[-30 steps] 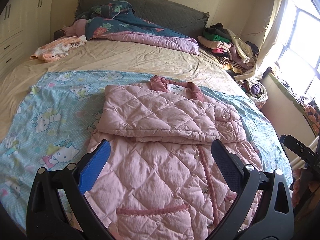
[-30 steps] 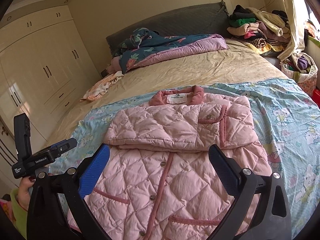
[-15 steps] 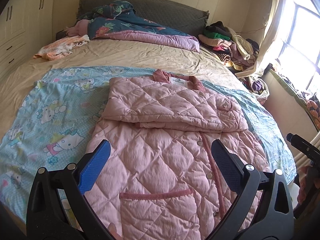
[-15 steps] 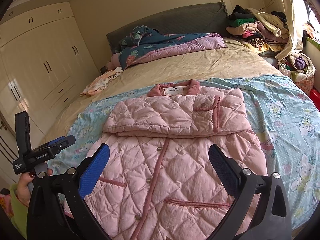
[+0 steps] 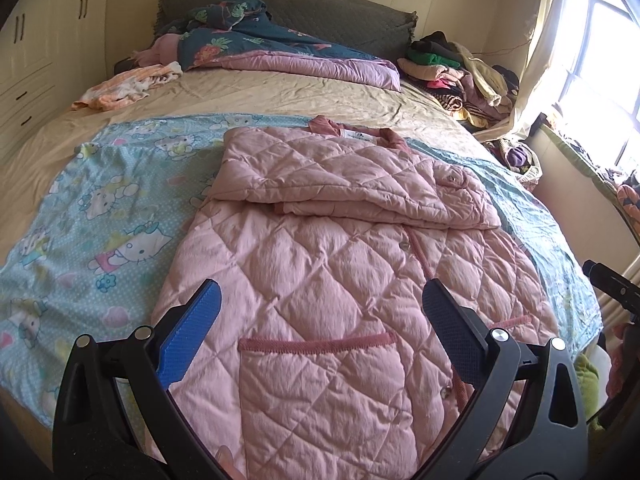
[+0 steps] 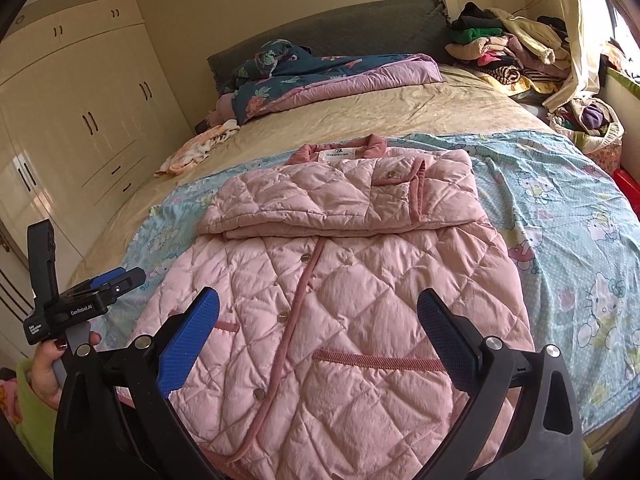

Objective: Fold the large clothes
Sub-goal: 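Move both tools down along the jacket to its ribbed hem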

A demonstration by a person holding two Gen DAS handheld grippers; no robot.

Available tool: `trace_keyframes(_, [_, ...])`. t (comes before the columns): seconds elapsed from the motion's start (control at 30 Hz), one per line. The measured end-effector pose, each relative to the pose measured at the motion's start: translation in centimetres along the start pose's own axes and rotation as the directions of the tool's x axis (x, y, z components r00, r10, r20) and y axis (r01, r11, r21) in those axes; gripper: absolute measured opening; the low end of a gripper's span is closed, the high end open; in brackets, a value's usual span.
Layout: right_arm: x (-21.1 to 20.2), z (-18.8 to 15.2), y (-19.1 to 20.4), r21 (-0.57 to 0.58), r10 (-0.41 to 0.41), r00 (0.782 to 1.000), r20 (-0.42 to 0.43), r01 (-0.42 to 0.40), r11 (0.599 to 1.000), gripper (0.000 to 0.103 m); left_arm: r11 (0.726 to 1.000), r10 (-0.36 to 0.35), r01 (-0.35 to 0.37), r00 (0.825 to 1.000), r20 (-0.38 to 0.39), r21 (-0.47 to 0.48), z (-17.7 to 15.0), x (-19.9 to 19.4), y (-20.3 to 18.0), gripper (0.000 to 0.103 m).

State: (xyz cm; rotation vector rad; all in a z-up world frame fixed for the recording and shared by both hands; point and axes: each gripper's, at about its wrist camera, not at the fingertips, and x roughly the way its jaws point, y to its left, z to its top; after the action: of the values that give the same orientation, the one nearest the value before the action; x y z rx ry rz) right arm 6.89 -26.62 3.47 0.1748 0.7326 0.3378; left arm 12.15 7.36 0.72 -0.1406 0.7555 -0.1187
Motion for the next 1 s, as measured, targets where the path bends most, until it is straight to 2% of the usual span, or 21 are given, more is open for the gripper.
trace_keyframes(0.33, [-1.0, -2.5, -2.5, 0.039, -0.105, 0.994, 0.037, 0.104, 0.994, 0.099, 1.000, 0.025, -0.025, 1.000, -0.019, 0.004, -2.7, -0.2, 0.7, 0.095])
trace_keyframes(0.63, [-1.8, -5.1, -5.4, 0.065, -0.175, 0.985, 0.002, 0.174, 0.983, 0.099, 0.998, 0.062, -0.062, 0.998, -0.034, -0.002, -4.5, -0.5, 2.2, 0.095])
trace_keyframes(1.0, [-2.0, -7.4, -7.7, 0.085, -0.209, 0.977, -0.043, 0.212, 0.973, 0.099, 0.994, 0.108, -0.110, 0.992, -0.069, -0.016, -7.0, -0.6, 4.4, 0.095])
